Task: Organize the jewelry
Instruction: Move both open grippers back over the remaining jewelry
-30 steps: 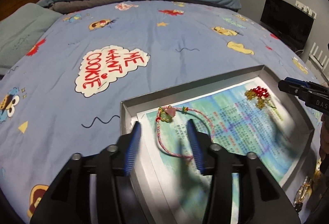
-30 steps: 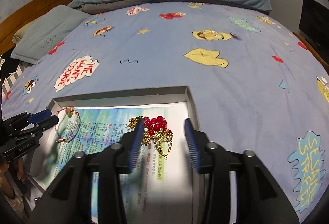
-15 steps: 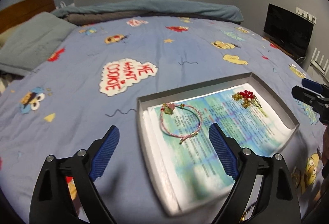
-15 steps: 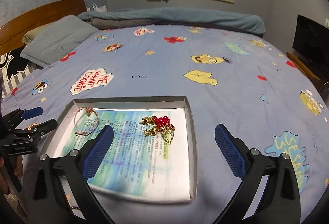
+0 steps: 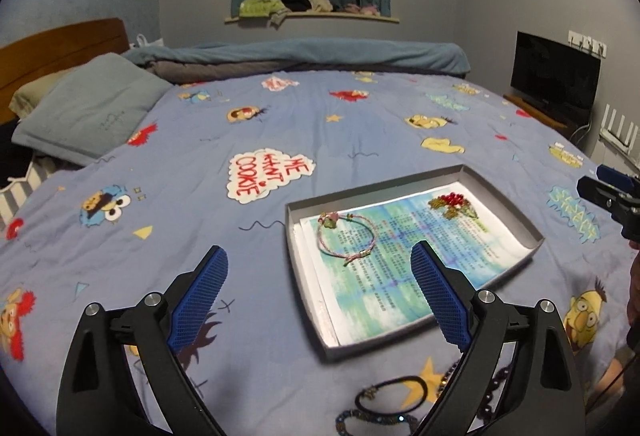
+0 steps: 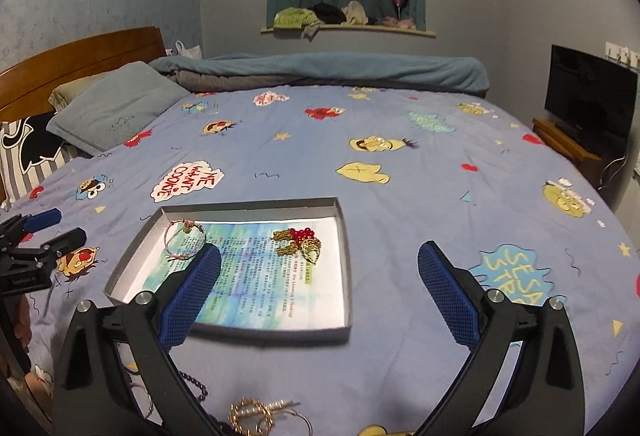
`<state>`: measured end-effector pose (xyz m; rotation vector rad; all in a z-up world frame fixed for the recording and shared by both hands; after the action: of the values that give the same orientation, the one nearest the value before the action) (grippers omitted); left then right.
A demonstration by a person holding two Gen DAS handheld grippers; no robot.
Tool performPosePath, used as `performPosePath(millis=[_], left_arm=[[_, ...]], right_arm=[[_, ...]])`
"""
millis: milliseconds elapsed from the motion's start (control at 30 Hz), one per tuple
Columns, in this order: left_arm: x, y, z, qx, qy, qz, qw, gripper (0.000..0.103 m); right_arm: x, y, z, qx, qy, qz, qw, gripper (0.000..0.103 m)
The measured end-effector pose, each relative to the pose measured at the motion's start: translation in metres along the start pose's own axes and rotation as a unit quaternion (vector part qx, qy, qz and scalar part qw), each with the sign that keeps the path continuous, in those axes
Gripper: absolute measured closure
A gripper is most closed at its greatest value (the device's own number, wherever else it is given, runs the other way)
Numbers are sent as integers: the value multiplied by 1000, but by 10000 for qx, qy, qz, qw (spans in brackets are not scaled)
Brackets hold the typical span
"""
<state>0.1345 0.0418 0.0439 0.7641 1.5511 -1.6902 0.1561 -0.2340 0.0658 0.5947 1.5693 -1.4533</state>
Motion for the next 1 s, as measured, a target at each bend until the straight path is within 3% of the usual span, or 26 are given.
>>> performPosePath(millis=[400, 1000], left_arm=[[17, -34, 6, 19, -10, 162, 9999, 10], [49, -45, 10, -30, -1, 53, 10000, 9]], right_arm=[[19, -34, -1, 61, -56, 175, 9998, 6], [51, -50, -7, -63, -108, 85, 9999, 6]])
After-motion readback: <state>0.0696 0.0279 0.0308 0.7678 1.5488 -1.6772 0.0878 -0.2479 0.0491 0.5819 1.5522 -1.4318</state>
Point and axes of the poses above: each gripper's, at about its wrist camera, not at the fingertips, and y roughly the way its jaws point, z to its right, x to its underside, the point moved 2 cm from there along y, roughly the way its jaws point, and after that the axes turned 7 degrees about -y, right-handed, at the moved point
